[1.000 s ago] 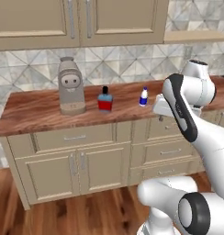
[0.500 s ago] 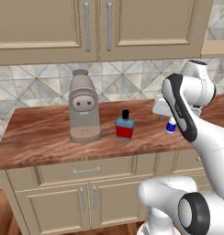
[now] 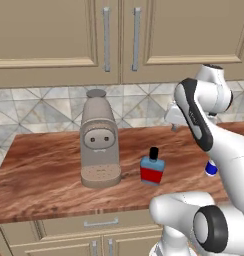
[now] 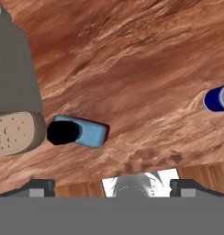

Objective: Place the drinks on the dining counter in a tight cluster.

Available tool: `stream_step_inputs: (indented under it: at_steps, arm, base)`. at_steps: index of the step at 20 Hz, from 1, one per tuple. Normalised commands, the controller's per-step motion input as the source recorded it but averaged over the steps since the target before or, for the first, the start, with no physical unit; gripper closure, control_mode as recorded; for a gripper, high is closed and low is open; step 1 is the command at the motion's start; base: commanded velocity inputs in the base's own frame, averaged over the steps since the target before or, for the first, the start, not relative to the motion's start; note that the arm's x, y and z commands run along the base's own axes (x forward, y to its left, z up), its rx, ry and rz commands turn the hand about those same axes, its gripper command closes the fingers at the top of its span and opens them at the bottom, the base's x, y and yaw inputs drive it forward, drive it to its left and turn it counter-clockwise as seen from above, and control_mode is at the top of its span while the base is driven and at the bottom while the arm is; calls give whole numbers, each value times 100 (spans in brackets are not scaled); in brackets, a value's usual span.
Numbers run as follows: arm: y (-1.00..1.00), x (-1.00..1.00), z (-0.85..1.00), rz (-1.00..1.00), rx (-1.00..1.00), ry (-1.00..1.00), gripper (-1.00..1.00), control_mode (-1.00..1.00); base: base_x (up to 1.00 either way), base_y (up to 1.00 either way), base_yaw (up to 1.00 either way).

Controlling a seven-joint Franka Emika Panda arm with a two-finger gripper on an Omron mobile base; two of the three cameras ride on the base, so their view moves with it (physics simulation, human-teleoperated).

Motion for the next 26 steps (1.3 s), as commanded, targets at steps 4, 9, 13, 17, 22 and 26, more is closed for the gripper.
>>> stream_step_inputs:
  at_steps: [4,9,13,17,22,26]
  arm:
    - [0,0,0,0,0,0,-100,100]
    - [0,0,0,0,0,0,-100,100]
    - [0,0,0,0,0,0,-100,100]
    - [25,0,0,0,-2,0,-100,-100]
    - [75,14,0,0,-14,8,-100,-100]
    - [4,11,-50,18,-1,-12,-100,-100]
  base:
    - [15,0,2]
    - [0,0,0]
    - [0,0,0]
    - [0,3,0]
    - [0,0,0]
    - [0,0,0]
